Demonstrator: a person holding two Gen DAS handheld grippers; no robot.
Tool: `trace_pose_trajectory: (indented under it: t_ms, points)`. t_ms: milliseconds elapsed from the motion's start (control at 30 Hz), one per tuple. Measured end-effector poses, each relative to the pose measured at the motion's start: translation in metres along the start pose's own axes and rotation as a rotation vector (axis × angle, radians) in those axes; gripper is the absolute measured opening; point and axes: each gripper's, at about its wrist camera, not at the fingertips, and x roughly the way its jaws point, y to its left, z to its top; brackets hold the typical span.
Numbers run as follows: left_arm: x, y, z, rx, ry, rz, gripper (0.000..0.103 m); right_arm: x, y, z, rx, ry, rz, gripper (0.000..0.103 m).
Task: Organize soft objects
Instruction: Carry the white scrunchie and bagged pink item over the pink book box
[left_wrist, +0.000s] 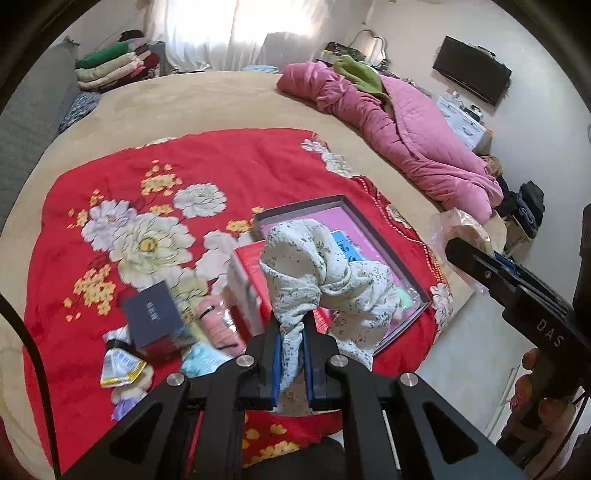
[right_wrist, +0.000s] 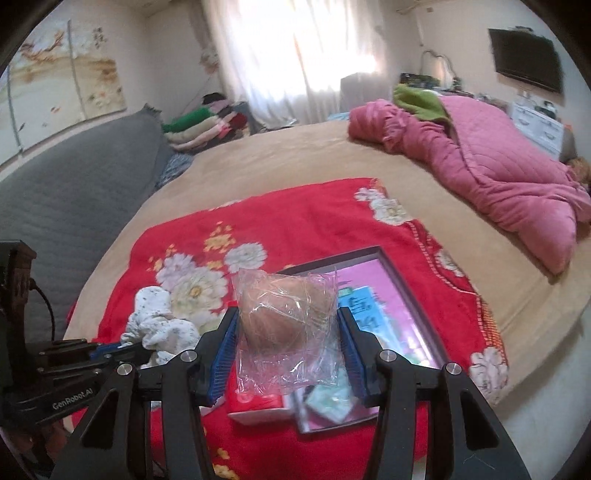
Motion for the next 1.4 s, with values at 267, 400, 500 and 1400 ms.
trace_pose_trajectory:
  t_ms: [267, 400, 500, 1400]
  points:
    - [0.027, -0.031, 0.016, 0.054, 0.027, -0.013, 0.010, -0.005, -0.047, 0.000, 0.074, -0.010, -0.050, 0.053]
    - [0.049, -0.045, 0.022, 0.082, 0.059, -0.006, 0.010, -0.002, -0.067, -0.002, 0.102, -0.001, -0.070, 0.053]
    - [0.066, -0.053, 0.025, 0.096, 0.086, -0.008, 0.010, 0.001, -0.079, -0.003, 0.113, 0.005, -0.078, 0.053]
    - [0.181, -0.086, 0.016, 0.176, 0.301, 0.059, 0.011, 0.113, -0.126, -0.017, 0.079, 0.172, -0.125, 0.053]
